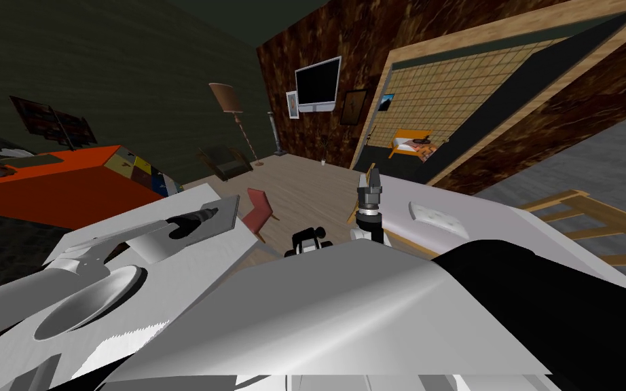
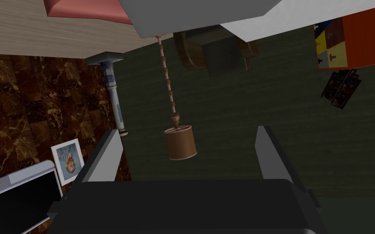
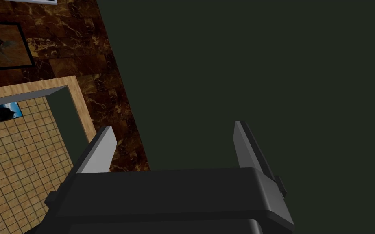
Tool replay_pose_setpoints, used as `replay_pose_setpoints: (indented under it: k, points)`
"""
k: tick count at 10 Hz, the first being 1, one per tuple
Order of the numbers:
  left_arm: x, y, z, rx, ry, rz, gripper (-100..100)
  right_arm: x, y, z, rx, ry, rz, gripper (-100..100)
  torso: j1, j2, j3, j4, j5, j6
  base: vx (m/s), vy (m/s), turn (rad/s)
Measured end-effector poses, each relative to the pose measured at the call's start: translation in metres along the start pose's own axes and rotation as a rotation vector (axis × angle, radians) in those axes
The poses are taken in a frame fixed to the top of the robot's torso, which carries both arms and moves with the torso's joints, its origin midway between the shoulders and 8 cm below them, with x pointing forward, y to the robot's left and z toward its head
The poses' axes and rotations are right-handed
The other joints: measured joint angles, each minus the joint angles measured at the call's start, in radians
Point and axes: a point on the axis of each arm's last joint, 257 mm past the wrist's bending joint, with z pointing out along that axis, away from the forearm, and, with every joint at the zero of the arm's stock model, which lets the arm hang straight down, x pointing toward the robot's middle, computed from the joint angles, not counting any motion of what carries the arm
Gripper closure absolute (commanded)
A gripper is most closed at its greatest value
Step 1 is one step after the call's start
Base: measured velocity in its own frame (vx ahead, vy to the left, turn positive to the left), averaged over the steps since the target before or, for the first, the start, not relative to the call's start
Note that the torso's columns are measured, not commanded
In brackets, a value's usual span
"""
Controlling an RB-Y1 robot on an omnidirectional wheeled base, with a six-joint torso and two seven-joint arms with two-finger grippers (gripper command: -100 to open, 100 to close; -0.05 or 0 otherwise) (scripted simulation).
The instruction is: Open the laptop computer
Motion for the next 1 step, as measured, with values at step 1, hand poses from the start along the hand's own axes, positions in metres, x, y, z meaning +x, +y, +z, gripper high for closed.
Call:
replay_pose_setpoints:
  k: [1]
  points:
    - [0.0,0.0,0.0,0.0,0.0,0.0,0,0.0,0.0,0.0,0.0,0.0,0.0,0,0.0,0.0,0.0,0.0,0.0,0.0,0.0,0.0,0.0]
